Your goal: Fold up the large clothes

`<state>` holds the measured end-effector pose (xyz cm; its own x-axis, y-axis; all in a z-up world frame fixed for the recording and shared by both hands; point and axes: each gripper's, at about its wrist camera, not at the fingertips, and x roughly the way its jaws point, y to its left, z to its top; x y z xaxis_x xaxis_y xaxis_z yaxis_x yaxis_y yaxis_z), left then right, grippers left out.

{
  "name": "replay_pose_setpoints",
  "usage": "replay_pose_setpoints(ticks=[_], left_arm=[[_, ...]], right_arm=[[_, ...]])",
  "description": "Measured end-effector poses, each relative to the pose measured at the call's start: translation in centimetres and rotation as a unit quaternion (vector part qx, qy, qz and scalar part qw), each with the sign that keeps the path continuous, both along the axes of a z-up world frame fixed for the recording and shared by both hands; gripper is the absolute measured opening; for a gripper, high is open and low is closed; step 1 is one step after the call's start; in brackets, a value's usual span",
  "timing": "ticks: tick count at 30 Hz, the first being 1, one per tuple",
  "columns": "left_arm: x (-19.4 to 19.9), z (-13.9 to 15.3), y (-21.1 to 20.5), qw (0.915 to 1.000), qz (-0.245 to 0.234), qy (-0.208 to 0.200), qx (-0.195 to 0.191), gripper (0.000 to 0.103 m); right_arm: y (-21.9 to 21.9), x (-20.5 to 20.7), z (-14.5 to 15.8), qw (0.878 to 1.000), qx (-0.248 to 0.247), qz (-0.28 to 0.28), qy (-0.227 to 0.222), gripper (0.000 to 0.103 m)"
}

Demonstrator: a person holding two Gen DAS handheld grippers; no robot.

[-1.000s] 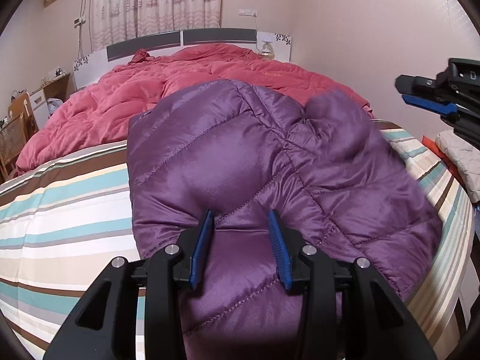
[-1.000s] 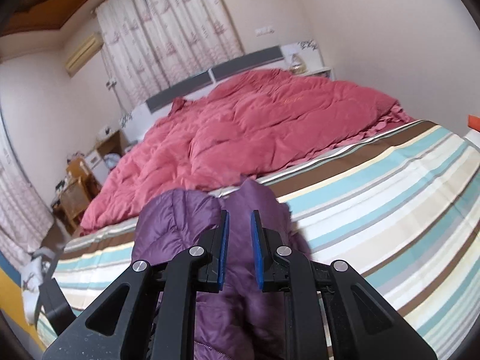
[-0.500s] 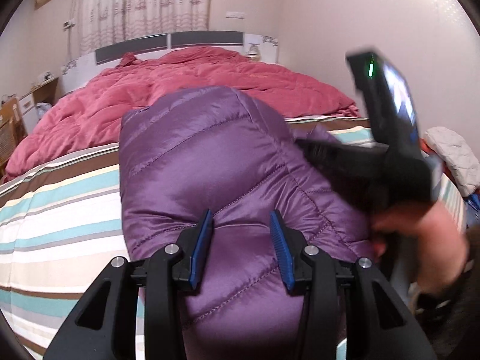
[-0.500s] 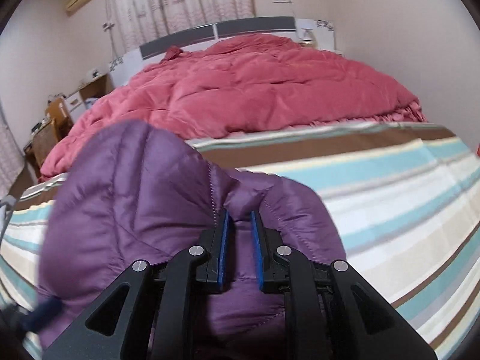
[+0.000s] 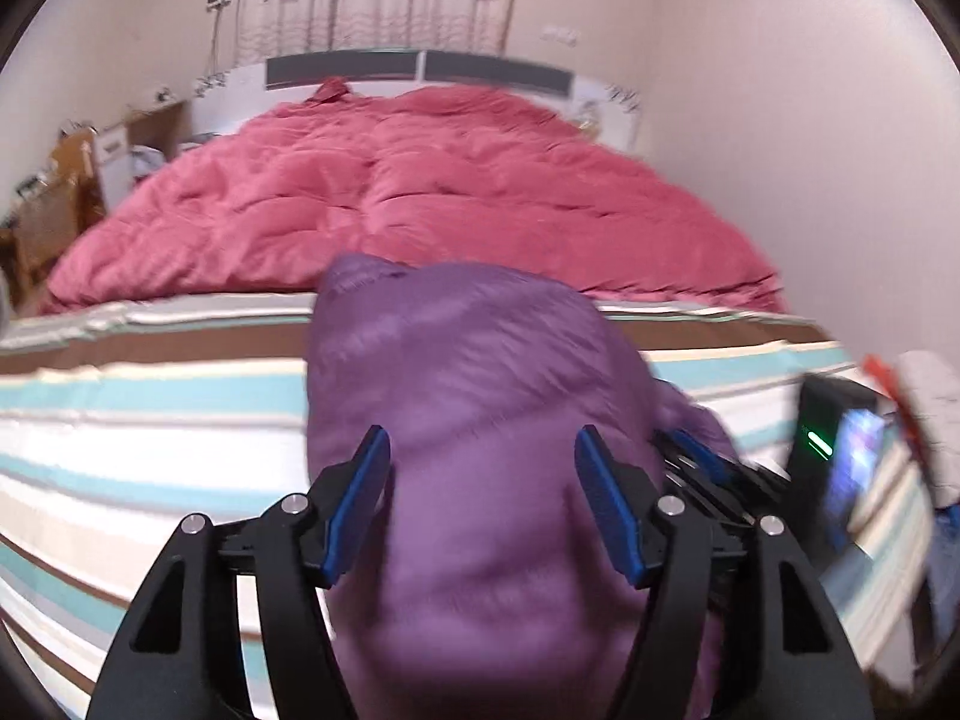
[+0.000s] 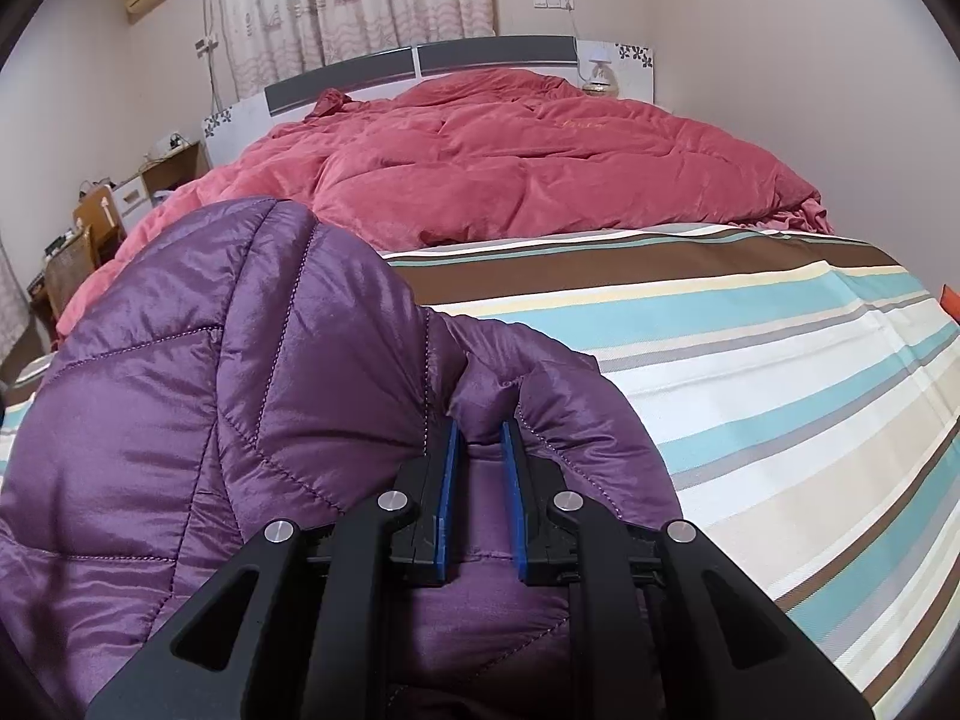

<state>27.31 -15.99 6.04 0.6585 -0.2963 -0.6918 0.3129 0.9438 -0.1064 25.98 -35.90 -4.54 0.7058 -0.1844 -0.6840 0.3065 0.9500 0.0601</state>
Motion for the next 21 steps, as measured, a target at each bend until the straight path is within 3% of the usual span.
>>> replay_pose_setpoints(ticks=[5,10,16,21], left_arm=[[4.5,-1.9,-2.0,0.9979,0.019,0.027,0.055,0.066],[6.3,-4.7,-1.4,0.9975,0.023,0.048,0.046,0.076],[6.6,-7.3,-1.8,0.9972,0.031,0.043,0.053,0.078],[6.4,-7.4,-1.5,0.9974,0.029,0.045,0.048,0.078]], right_arm=[[0.2,-0.1,0.1,1.000,0.000,0.000,-0.001,0.014],[0.5,-0.2,0.2,1.000,-0.005,0.000,-0.001,0.014],[0.9,0.6,-0.1,1.000,-0.019,0.000,0.009,0.014],[1.0,0.7,-0.2,1.000,-0.022,0.003,0.013,0.014]])
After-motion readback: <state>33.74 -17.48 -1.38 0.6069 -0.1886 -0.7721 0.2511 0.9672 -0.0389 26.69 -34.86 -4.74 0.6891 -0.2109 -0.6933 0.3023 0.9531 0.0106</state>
